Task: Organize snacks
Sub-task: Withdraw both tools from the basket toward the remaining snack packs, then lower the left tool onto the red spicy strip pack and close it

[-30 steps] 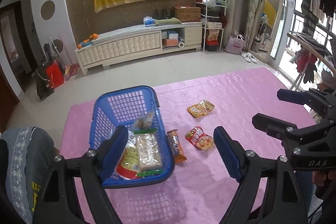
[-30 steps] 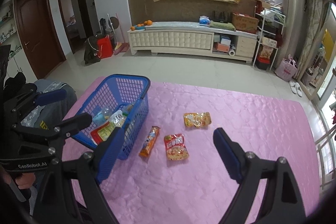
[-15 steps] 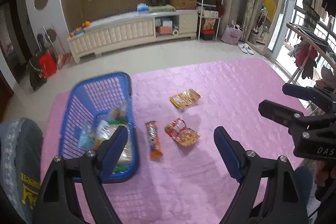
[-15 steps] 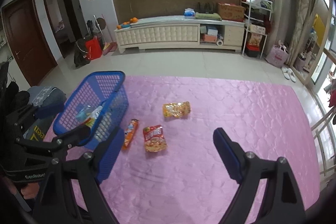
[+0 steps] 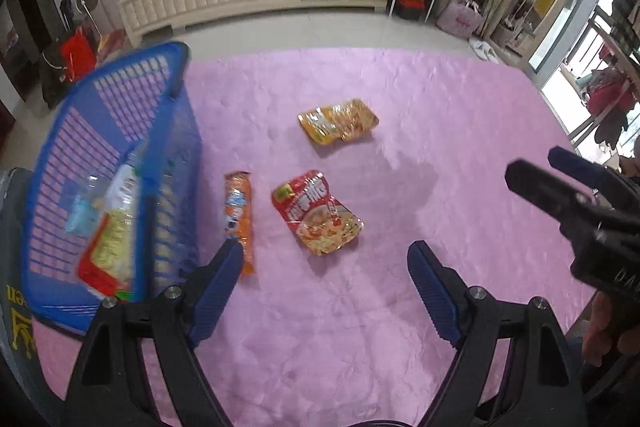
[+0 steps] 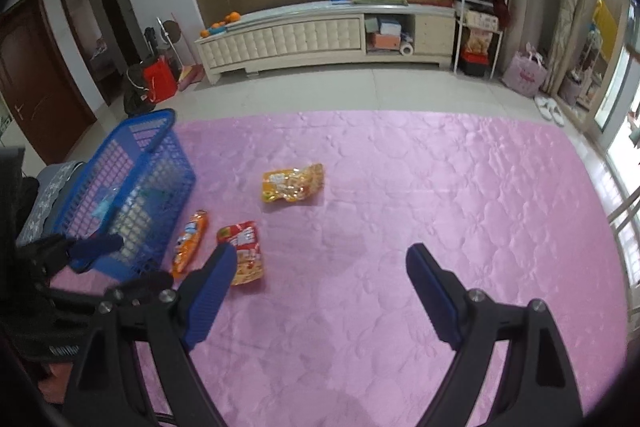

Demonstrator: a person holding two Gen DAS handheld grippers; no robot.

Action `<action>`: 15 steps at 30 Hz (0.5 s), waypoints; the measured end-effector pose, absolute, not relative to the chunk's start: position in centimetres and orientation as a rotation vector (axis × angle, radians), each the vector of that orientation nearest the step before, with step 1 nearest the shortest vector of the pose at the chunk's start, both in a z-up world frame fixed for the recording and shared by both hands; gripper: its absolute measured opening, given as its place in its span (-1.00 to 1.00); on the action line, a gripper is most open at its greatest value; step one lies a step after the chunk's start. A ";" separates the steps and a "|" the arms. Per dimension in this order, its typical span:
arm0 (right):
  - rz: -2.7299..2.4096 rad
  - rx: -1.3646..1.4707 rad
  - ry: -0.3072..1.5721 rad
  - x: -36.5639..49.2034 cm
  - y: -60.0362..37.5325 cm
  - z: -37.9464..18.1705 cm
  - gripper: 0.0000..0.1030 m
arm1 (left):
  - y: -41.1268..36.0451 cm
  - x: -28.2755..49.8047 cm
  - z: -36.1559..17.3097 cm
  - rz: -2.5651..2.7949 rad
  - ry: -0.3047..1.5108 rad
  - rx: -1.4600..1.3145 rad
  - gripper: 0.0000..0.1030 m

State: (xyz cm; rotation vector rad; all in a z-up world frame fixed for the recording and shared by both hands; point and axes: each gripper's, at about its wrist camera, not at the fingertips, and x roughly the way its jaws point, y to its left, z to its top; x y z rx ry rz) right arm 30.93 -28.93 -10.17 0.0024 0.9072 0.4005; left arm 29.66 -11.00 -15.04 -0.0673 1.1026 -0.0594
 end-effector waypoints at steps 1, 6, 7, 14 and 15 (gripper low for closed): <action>0.403 0.001 0.911 31.4 -28.9 -10.5 0.73 | -11.1 30.1 -15.6 -0.054 1.117 -0.076 0.60; 0.418 -0.019 0.937 33.7 -28.0 -12.9 0.73 | -11.2 32.0 -18.1 -0.051 1.173 -0.128 0.60; 0.419 -0.021 0.946 34.1 -27.9 -13.4 0.73 | -11.2 32.3 -18.6 -0.046 1.179 -0.121 0.60; 0.399 -0.006 0.993 36.1 -27.8 -16.5 0.73 | -10.3 34.5 -21.1 -0.016 1.227 -0.155 0.60; 0.404 -0.005 1.010 36.3 -27.6 -16.8 0.73 | -10.2 34.7 -21.3 -0.023 1.229 -0.163 0.60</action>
